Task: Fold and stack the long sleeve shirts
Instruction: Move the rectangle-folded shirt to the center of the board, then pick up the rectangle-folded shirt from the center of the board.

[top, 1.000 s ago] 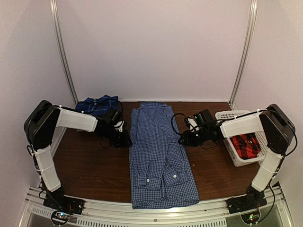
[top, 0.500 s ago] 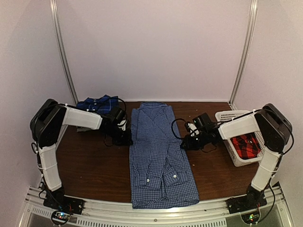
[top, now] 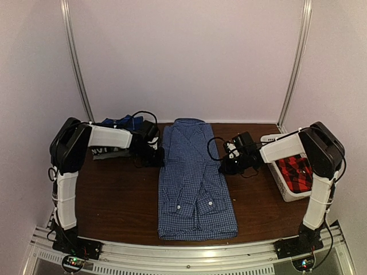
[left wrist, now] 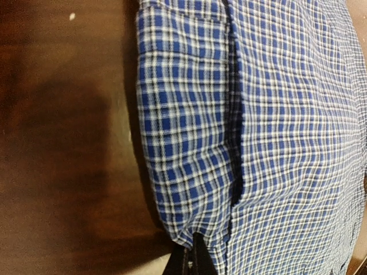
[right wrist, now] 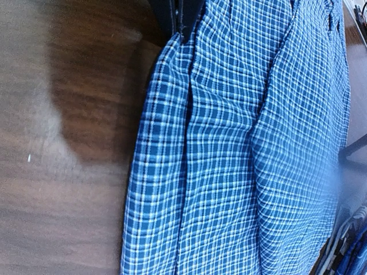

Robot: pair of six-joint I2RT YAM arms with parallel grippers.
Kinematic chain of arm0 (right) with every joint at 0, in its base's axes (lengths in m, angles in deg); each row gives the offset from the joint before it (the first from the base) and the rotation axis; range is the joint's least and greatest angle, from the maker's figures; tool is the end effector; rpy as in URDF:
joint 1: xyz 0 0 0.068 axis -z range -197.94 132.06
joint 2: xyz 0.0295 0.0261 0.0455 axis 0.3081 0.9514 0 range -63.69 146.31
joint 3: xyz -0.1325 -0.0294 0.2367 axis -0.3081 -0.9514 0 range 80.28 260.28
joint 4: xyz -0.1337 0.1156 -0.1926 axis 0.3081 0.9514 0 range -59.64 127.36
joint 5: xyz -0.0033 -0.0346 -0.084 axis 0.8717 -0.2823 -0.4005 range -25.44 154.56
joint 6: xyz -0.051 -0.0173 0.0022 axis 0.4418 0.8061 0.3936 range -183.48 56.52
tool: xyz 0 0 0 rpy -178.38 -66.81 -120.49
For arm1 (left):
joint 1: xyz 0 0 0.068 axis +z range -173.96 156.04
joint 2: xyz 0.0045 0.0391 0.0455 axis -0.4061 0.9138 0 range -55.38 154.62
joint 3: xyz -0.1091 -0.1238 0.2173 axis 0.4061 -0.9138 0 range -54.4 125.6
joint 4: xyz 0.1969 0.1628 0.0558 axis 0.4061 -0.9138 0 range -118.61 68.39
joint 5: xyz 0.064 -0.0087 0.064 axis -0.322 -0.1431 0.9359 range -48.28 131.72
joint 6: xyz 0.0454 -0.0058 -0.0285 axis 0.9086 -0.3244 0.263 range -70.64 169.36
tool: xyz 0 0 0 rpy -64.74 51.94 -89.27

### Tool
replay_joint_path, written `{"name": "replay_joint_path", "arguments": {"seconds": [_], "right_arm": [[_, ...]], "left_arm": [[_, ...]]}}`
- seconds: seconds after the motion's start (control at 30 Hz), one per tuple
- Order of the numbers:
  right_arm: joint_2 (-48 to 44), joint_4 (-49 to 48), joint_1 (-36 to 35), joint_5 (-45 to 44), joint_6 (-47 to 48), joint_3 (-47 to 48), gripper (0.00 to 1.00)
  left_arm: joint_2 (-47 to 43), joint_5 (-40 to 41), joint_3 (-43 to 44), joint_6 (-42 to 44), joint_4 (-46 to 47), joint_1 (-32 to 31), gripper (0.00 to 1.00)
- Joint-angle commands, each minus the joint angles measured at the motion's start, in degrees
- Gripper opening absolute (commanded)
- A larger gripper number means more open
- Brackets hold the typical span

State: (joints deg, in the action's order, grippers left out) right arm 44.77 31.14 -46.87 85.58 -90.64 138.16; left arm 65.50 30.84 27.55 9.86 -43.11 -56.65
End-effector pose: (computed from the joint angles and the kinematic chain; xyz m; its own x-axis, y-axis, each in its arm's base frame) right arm 0.3199 0.1913 0.1291 -0.9038 -0.0126 -0.4277 -0.2641 0.8030 0.5344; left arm 0.3647 -0.2421 0.1380 -0.9520 -0.1314 -0.2764 0.0040 0.8977 -0.4406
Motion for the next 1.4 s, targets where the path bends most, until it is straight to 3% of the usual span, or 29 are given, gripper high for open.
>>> {"name": "replay_joint_path", "arguments": {"seconds": [0.0, 0.07, 0.23, 0.3, 0.47, 0.77, 1.0, 1.37], "right_arm": [[1.8, -0.2, 0.8, 0.2, 0.4, 4.2, 0.01], [1.9, 0.4, 0.8, 0.4, 0.4, 4.9, 0.04], [0.3, 1.9, 0.8, 0.2, 0.9, 4.3, 0.16], [-0.9, 2.2, 0.8, 0.2, 0.9, 3.1, 0.19], [-6.0, 3.2, 0.7, 0.9, 1.3, -1.4, 0.27], [-17.8, 6.0, -2.4, 1.1, -0.7, -11.9, 0.29], [-27.0, 5.4, -9.8, 5.3, -5.5, -19.5, 0.29], [-34.5, 2.3, -16.7, 11.4, -14.8, -31.6, 0.29]], "left_arm": [[3.2, 1.0, 5.6, 2.3, -0.9, 1.9, 0.03], [4.1, 0.6, 7.6, 3.5, -1.5, 2.4, 0.04], [4.4, 0.9, 10.6, 5.9, -5.0, 2.9, 0.19], [2.8, 0.9, 9.3, 6.1, -5.2, 2.9, 0.24], [-7.1, 1.3, 1.6, 5.3, -3.3, 2.8, 0.24], [-20.9, -8.4, -15.1, 2.4, 2.1, -4.0, 0.24], [-25.3, -14.3, -25.0, -2.5, 5.8, -11.5, 0.24], [-28.9, -20.4, -38.0, -10.5, 9.7, -16.8, 0.24]]}}
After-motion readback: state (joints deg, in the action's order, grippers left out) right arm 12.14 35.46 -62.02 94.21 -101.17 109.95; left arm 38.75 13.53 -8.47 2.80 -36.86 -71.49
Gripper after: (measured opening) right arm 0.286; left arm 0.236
